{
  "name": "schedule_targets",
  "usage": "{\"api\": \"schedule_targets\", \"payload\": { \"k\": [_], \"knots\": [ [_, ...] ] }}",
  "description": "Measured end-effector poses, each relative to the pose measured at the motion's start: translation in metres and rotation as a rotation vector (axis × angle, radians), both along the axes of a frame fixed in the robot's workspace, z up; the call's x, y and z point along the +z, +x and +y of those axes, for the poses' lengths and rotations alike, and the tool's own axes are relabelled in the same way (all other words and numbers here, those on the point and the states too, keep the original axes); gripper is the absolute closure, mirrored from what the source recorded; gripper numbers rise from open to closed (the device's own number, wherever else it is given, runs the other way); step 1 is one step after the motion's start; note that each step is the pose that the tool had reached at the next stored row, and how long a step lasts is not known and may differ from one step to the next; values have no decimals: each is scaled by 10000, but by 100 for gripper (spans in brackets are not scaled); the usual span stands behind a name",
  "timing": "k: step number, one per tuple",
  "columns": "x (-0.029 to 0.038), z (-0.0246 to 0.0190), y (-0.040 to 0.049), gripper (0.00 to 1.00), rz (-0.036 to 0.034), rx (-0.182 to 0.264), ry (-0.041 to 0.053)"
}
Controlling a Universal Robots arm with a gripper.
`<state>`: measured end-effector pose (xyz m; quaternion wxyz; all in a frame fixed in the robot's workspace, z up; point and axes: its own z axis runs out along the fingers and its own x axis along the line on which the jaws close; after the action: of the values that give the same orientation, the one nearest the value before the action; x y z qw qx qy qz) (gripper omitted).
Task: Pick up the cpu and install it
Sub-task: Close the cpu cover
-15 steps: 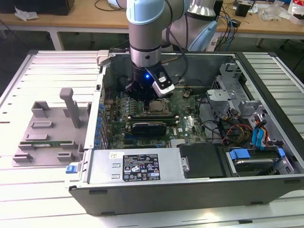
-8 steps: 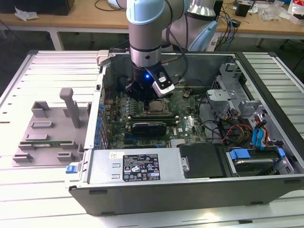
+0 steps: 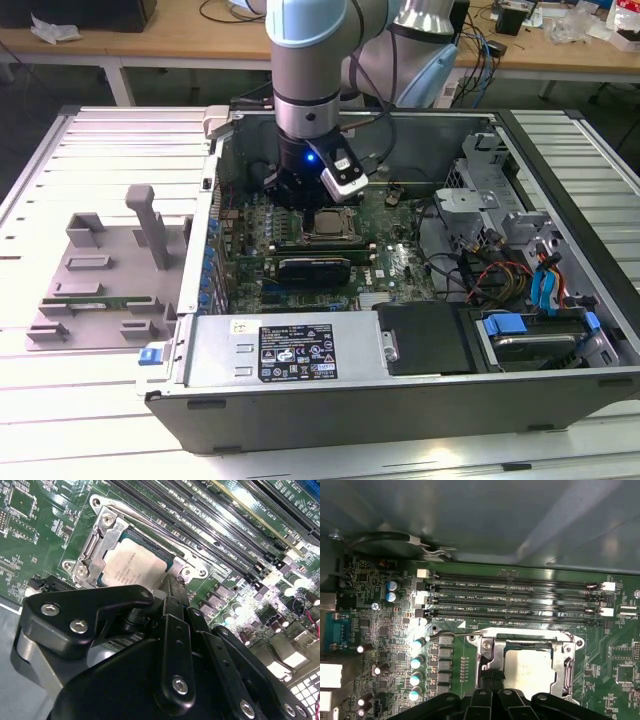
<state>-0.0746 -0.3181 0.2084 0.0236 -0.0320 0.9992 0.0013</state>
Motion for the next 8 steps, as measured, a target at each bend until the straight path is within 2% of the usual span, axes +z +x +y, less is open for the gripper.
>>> {"api": "schedule_targets", "payload": {
  "k": [5, 8],
  "knots": [
    [-13, 9, 9, 89, 0, 74, 10],
    [-23, 15, 12, 89, -2, 74, 49]
  ]
}}
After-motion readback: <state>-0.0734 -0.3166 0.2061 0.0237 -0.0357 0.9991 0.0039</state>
